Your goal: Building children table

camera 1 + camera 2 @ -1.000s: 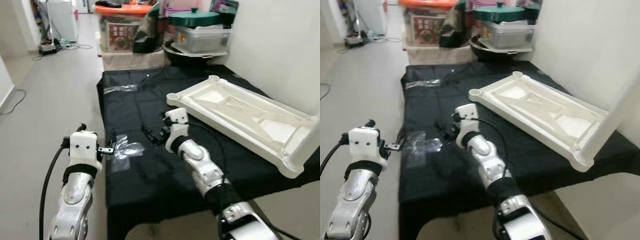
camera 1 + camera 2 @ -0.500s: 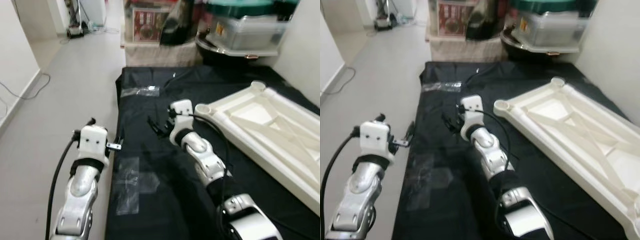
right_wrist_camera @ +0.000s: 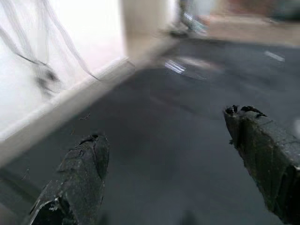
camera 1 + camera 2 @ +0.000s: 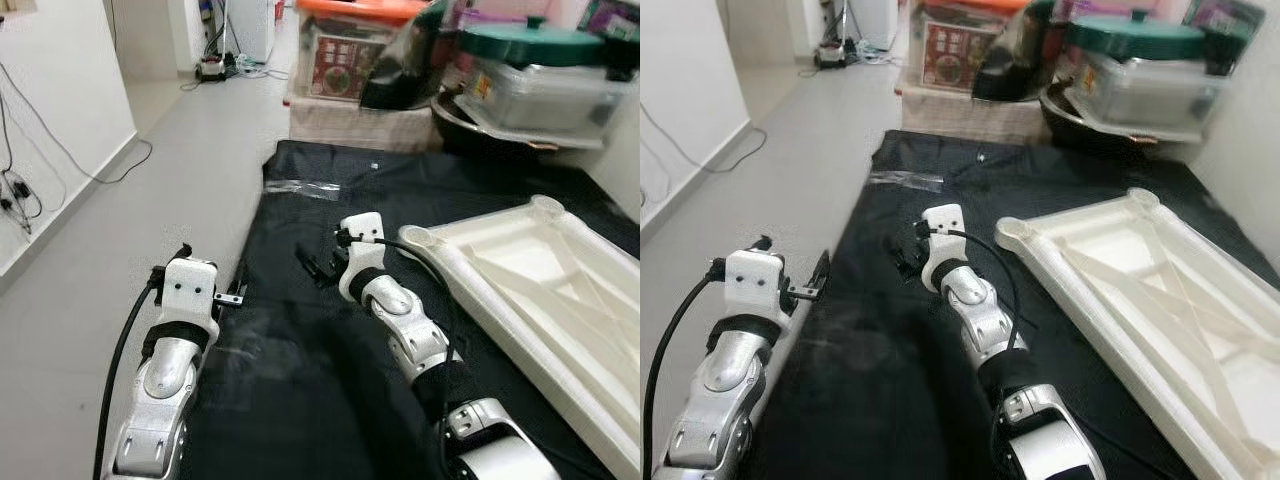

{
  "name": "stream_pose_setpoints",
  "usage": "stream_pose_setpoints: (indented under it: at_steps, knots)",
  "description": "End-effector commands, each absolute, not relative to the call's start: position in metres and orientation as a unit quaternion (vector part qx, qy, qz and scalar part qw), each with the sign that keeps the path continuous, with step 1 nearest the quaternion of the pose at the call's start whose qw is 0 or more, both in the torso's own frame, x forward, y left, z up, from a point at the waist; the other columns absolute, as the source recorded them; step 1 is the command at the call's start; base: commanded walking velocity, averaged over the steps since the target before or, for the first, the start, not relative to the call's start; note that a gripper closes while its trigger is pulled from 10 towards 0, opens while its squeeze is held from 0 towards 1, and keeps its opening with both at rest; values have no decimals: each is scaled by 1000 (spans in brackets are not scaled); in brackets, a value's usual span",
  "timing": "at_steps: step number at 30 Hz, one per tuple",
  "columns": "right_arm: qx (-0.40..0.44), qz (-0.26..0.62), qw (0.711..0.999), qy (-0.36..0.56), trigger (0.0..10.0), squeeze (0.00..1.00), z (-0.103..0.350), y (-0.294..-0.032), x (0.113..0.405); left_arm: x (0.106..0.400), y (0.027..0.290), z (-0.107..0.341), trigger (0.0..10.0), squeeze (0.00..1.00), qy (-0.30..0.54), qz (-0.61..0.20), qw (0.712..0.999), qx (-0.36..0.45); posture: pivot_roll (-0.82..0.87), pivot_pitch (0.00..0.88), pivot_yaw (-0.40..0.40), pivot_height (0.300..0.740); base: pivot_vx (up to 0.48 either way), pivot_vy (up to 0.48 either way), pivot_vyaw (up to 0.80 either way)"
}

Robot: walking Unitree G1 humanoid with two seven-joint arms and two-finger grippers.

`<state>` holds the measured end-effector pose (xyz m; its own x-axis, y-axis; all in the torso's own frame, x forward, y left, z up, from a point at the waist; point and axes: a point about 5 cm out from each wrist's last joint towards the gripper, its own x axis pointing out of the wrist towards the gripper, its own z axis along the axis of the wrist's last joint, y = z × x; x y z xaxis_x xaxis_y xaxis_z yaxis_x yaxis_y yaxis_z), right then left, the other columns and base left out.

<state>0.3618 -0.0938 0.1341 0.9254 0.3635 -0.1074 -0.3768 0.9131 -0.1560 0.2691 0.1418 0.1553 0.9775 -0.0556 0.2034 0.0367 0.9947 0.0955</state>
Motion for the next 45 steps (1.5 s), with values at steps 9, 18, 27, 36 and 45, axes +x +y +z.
stream_pose_setpoints:
  at_steps: [9, 18, 27, 36, 45]
  knots:
    - [-108, 110, 984, 94, 10000, 0, 129, -125, 373, 266, 148, 153, 10000, 0, -101, -7, 994, 40, 36, 0, -75, 740, 0, 0, 0]
    - [-170, 138, 965, 143, 10000, 0, 118, -138, 374, 264, 152, 150, 10000, 0, -97, -4, 995, 40, 30, 0, -71, 740, 0, 0, 0]
    - [-174, 169, 942, 230, 10000, 0, 101, -160, 372, 264, 159, 149, 10000, 0, -95, 0, 994, 48, 31, 0, -74, 740, 0, 0, 0]
    - [-150, 142, 961, 186, 10000, 0, 126, -171, 385, 262, 160, 147, 10000, 0, -96, 5, 994, 43, 25, 0, -70, 740, 0, 0, 0]
    - [-115, 159, 974, 115, 10000, 0, 148, -160, 390, 263, 159, 149, 10000, 0, -101, -1, 994, 40, 19, 0, -64, 740, 0, 0, 0]
